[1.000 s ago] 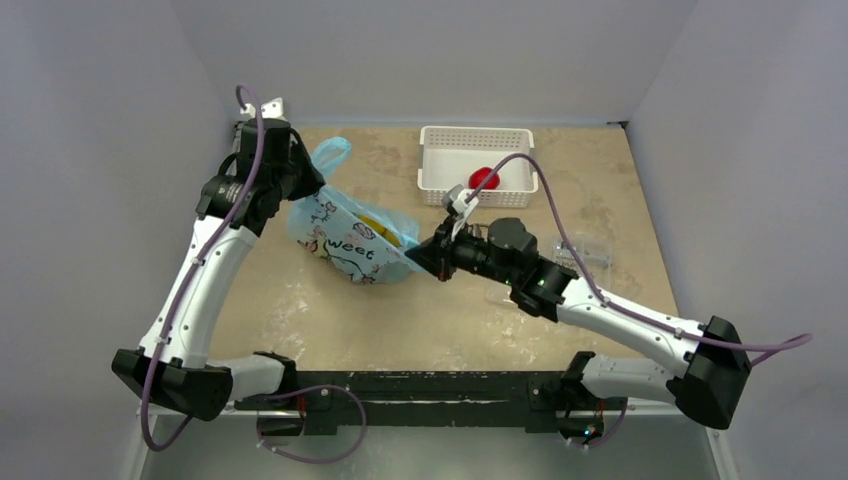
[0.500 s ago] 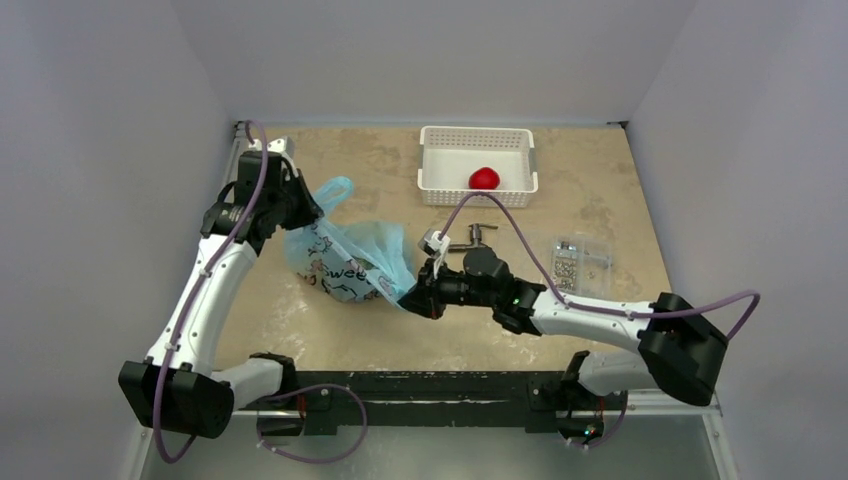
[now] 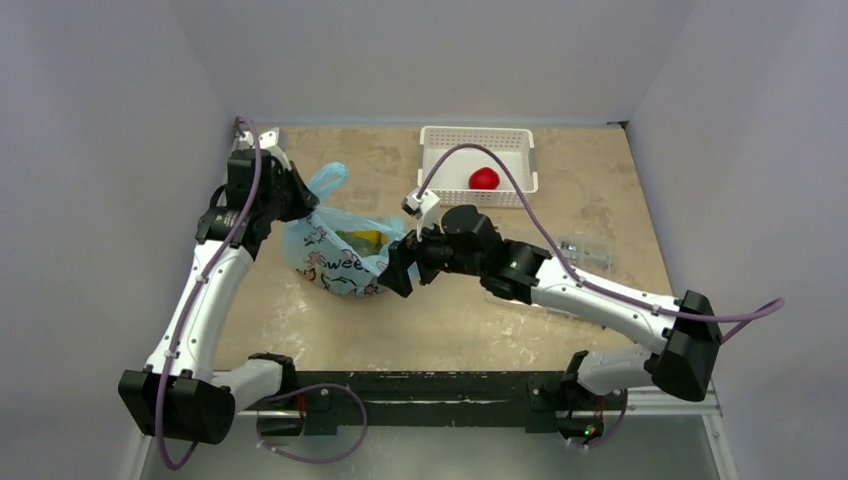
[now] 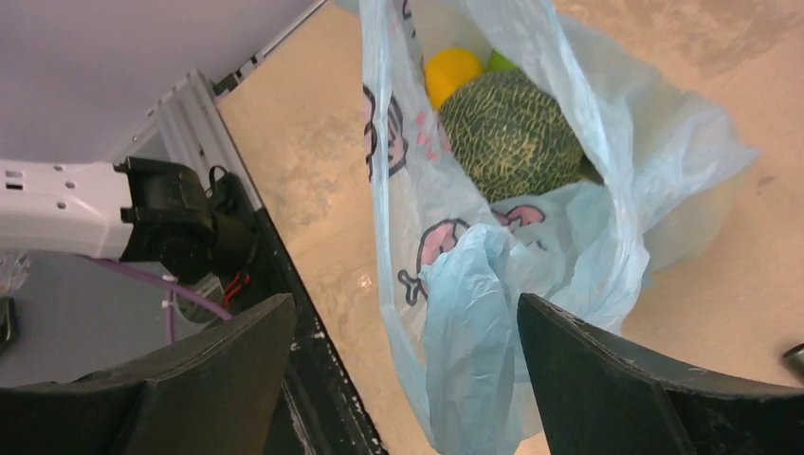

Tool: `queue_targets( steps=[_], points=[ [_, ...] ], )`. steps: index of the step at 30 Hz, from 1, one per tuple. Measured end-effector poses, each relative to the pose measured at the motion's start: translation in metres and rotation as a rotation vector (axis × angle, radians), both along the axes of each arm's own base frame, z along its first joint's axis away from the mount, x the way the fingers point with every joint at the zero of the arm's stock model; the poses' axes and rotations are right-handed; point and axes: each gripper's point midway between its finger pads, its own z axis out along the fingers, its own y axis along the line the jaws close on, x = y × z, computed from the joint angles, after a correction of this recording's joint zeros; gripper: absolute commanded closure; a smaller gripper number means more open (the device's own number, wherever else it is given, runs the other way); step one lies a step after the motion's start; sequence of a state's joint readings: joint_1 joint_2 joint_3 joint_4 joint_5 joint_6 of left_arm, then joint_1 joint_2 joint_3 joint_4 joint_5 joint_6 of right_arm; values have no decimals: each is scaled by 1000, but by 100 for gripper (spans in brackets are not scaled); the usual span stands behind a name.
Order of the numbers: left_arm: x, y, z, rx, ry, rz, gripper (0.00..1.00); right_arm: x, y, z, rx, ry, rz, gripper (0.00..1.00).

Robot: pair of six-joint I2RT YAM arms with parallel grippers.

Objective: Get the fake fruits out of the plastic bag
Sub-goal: Adjust the plastic bag at the center of the board.

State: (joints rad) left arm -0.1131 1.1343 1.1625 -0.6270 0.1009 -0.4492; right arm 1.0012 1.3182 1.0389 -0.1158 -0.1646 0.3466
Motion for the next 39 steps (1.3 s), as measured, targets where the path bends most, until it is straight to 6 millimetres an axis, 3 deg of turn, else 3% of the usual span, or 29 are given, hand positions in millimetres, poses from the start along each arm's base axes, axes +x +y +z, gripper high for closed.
queue_targets(
  steps=[3,7,11,18,21,24,28,32,35,39],
  points=[
    [1,-2,2,-6,-7,-8,100,10,-2,20,-13,-40,-36,1],
    [1,-7,4,-23,-14,-31,100,24,-6,38,-57,-95,-81,1],
    [0,-13,6,-43,-26,-62,100,58,-2,52,-109,-155,-142,1],
    [-2,-17,6,-48,-32,-95,100,134,-3,45,-165,-147,-190,1],
    [-2,-17,7,-44,-39,-103,100,147,-1,41,-182,-140,-171,1],
    [-3,-17,9,-44,-46,-103,100,134,2,33,-169,-121,-122,1],
    [-7,-16,14,-44,-66,-101,100,91,-17,21,-162,-73,-81,1],
    [-8,-16,16,-44,-73,-101,100,49,-43,23,-126,-39,-63,1],
    [-8,-16,15,-42,-73,-99,100,39,-57,43,-92,-57,-87,1],
    [-8,-17,15,-31,-75,-98,100,43,-81,65,-110,-107,-184,1]
  ],
)
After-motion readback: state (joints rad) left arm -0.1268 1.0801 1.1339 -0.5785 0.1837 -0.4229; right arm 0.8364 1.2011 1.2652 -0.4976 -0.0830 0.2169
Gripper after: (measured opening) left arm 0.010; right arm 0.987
